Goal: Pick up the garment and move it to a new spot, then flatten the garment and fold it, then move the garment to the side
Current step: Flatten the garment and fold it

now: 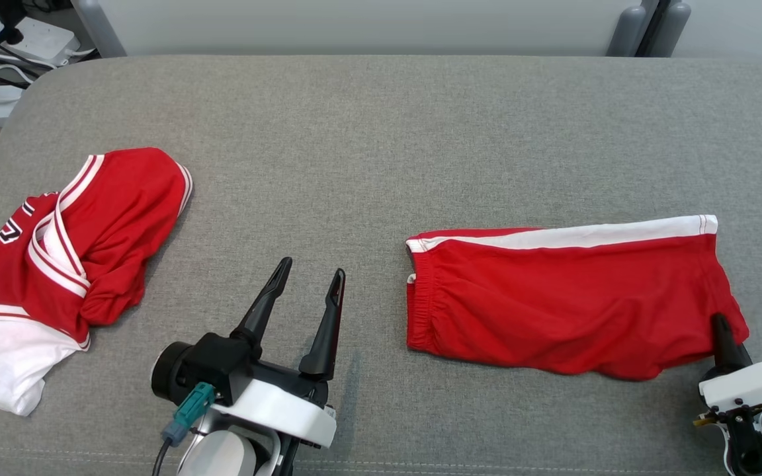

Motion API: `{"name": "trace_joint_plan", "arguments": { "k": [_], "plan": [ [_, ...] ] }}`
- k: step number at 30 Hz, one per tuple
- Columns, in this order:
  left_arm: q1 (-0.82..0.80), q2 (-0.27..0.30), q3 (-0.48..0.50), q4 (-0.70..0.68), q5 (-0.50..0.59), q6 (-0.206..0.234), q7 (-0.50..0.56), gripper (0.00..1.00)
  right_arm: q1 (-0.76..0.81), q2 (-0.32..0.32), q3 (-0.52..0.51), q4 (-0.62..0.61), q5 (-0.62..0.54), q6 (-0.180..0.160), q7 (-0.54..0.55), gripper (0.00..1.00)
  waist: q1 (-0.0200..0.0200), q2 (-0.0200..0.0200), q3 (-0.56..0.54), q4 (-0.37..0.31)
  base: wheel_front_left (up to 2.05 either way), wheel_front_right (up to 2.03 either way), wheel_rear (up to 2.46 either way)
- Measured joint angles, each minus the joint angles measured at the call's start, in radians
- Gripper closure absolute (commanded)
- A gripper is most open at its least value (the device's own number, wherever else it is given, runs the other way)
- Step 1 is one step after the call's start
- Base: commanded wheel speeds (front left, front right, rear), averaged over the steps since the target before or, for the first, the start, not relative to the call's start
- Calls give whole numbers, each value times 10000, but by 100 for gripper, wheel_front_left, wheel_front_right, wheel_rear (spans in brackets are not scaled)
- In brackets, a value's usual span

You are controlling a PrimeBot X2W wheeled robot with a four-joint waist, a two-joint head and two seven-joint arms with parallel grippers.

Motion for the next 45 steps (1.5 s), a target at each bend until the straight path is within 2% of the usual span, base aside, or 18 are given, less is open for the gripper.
{"name": "trace_joint_plan", "arguments": {
  "k": [6, 11, 16, 25, 31, 38, 39, 40, 41, 45],
  "plan": [
    [1, 0, -12, 113, -4, -12, 0, 0, 4, 52, 10, -464, -577, 0, -123, 100, 0, 0, -167, 90, 0, 0, 0],
    [12, -2, -21, 155, -40, -12, 0, 0, 59, 234, 105, -1534, -1327, 0, -205, 100, 1, 0, -310, 342, 0, 0, 0],
    [166, 2, -33, 261, -88, -12, 0, 0, 264, 681, 330, -2767, -2029, 0, -161, 100, 1, 0, -454, 615, 0, 0, 0],
    [247, 6, -140, 357, -176, -10, 0, 0, 416, 1590, 784, -4447, -2955, 0, 1189, 100, 1, 0, -547, 1103, 0, 0, 0],
    [247, 4, -169, 362, -286, 10, 0, 0, 616, 1912, 1101, -4399, -3668, 0, 1979, 100, 1, 0, -498, 1425, 0, 0, 0],
    [247, 4, -190, 399, -606, 90, 2, 0, 647, 2015, 1896, -3377, -3992, 0, 2065, 100, 0, 0, -468, 1636, 0, 0, 0],
    [247, 4, -205, 403, -619, 90, 0, 0, 648, 2011, 2067, -3298, -3877, 0, 2038, 90, 0, 0, -481, 1653, 0, 0, 0],
    [247, 2, -224, 408, -623, 92, 2, 0, 648, 2017, 2240, -3218, -3749, 0, 1960, 57, 1, 0, -498, 1667, 0, 0, 0],
    [247, 2, -224, 408, -623, 92, 2, 0, 648, 2017, 2240, -3218, -3749, 0, 1960, 0, 1, 0, -498, 1667, 0, 0, 0],
    [247, 4, -255, 458, -616, 98, 2, 0, 647, 2019, 2964, -2984, -3379, 0, 1680, 0, 1, 0, -583, 1703, 0, 0, 0]
  ]
}}
